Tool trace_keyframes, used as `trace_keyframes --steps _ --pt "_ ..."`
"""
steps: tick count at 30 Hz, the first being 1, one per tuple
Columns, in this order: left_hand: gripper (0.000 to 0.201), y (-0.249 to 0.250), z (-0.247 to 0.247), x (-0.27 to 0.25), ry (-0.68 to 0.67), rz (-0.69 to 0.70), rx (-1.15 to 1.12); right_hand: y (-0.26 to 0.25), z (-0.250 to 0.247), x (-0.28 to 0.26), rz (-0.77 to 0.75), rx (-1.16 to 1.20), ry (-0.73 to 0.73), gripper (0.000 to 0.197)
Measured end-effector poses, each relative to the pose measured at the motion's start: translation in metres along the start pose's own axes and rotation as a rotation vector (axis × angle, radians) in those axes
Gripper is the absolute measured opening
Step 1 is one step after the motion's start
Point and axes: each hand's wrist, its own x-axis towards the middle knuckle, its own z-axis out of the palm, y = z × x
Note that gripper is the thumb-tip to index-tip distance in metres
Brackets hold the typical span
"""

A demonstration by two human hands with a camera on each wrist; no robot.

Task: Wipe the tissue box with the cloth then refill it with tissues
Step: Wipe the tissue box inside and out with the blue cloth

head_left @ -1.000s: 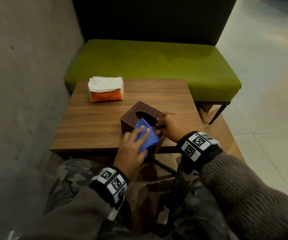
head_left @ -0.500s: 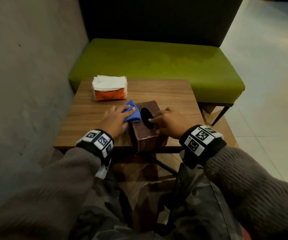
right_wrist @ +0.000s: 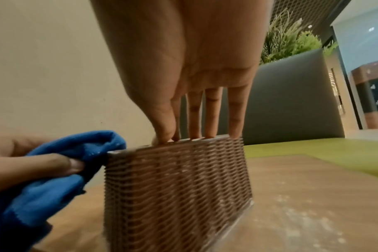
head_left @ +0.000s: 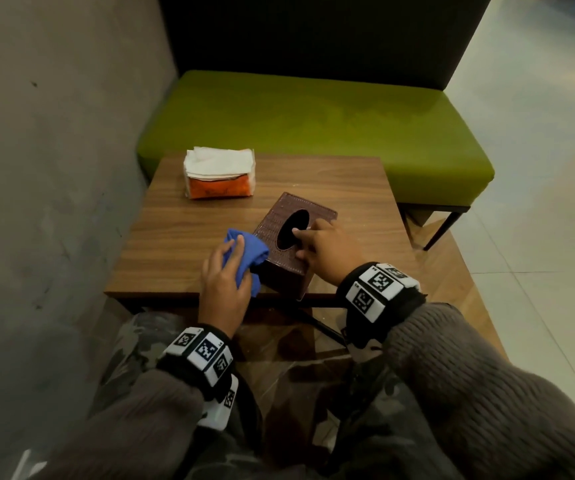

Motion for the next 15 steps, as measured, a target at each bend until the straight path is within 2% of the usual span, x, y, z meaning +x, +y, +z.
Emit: trace_keyframes --steps 3,7,8,11,12,13,15 --pt "0.066 0.014 0.003 -0.011 -0.052 0.051 0.042 0.008 0.001 0.002 0.004 0.001 0.003 0.053" --pt "0.077 0.021 0.002 -0.028 -0.222 0.424 0.155 0.007 0.009 0.001 0.006 0.027 0.049 0.048" --pt "0.076 0.014 -0.002 -0.02 -0.218 0.422 0.165 0.007 0.009 0.002 0.009 0.04 0.051 0.049" --pt "0.067 0.004 -0.01 0.003 -0.121 0.161 0.088 0.009 0.01 0.001 0.021 0.051 0.058 0.051" --pt "0.067 0.006 -0.009 0.004 -0.121 0.167 0.096 0.008 0.011 0.001 0.022 0.05 0.068 0.051" --pt "0.069 0.011 -0.006 0.0 -0.155 0.248 0.129 0.007 0.012 0.0 0.021 0.046 0.082 0.05" --pt "0.067 0.018 0.001 -0.011 -0.296 0.517 0.208 0.006 0.014 -0.003 0.021 0.051 0.112 0.048"
